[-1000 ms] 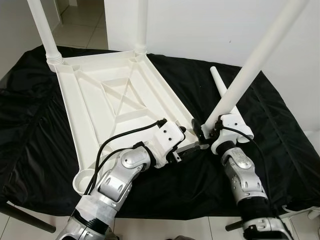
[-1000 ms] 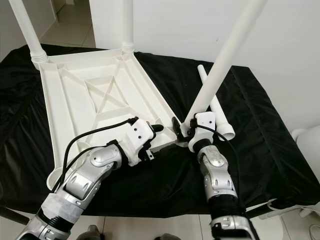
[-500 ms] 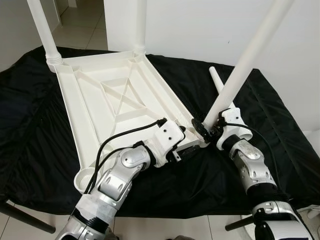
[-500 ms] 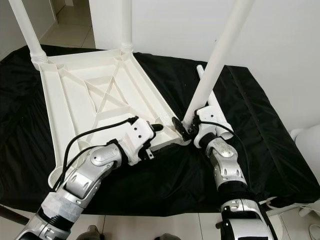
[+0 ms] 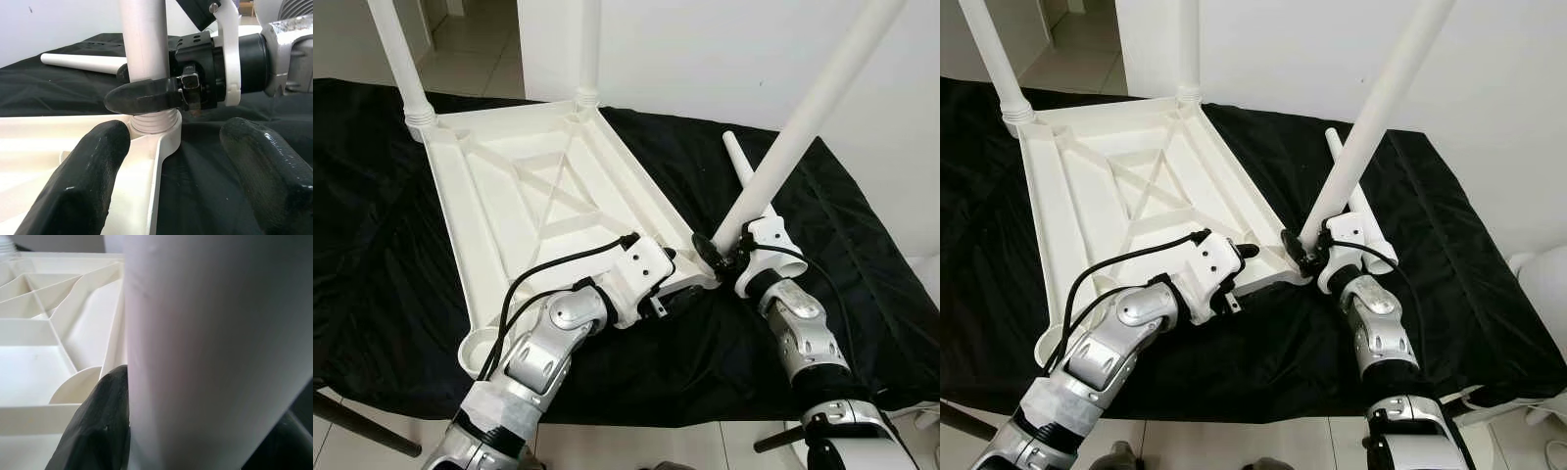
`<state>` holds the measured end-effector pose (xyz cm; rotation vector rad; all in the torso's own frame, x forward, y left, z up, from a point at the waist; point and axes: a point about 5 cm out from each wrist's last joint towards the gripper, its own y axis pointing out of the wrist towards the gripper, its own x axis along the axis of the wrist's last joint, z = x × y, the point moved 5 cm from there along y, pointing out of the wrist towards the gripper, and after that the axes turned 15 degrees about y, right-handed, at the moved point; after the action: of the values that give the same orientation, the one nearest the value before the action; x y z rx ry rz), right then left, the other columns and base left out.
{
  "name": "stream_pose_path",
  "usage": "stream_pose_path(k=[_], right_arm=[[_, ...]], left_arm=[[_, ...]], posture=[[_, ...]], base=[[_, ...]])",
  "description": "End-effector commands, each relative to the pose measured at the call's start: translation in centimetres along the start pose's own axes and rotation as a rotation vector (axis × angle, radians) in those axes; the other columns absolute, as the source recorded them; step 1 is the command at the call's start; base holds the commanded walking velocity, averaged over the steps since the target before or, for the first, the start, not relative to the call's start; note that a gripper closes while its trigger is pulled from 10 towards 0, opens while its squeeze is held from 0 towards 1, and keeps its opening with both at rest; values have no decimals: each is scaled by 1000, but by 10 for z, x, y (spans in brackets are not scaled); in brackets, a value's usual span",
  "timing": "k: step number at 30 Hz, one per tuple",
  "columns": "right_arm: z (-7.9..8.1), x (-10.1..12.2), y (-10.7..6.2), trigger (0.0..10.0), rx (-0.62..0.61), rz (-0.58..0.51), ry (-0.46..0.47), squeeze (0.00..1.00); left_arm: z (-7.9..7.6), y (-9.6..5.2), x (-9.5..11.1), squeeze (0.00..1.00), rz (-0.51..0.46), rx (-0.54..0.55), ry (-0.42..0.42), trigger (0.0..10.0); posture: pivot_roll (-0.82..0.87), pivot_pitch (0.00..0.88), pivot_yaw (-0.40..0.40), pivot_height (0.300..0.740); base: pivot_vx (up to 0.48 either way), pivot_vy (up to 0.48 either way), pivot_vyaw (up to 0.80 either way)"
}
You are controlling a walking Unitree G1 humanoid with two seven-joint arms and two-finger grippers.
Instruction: Building children table
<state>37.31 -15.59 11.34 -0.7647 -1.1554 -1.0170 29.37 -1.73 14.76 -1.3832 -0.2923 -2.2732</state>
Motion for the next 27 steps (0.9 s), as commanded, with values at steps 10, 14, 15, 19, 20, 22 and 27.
stream_pose_path(k=[10,14,15,19,20,22,27], right_arm=[[-10,-20,-6,10000,-339,10,69,0],[-2,-24,-8,10000,-474,-25,103,0],[1,-26,-9,10000,-487,-27,109,0],[6,-29,-10,10000,-516,-29,113,0],[8,-30,-11,10000,-534,-33,122,0],[8,-30,-11,10000,-534,-33,122,0],[13,-28,-18,10000,-614,-76,156,0]], left_arm=[[-1,1,-1,0,12,5,4,10000],[-3,1,-1,0,9,0,4,10000],[-3,1,-1,0,8,0,4,10000],[-3,1,0,0,7,-1,4,10000],[-3,1,0,0,7,-1,4,10000],[-3,1,0,0,7,-1,4,10000],[-5,1,0,0,5,-5,1,10000]], posture=[[50,0,-93,740],[50,0,-94,740],[50,0,-94,740],[52,0,-96,740],[53,0,-96,740],[53,0,-96,740],[50,0,-100,740]], base=[[0,0,0],[0,0,0],[0,0,0],[0,0,0],[0,0,0],[0,0,0],[0,0,0]])
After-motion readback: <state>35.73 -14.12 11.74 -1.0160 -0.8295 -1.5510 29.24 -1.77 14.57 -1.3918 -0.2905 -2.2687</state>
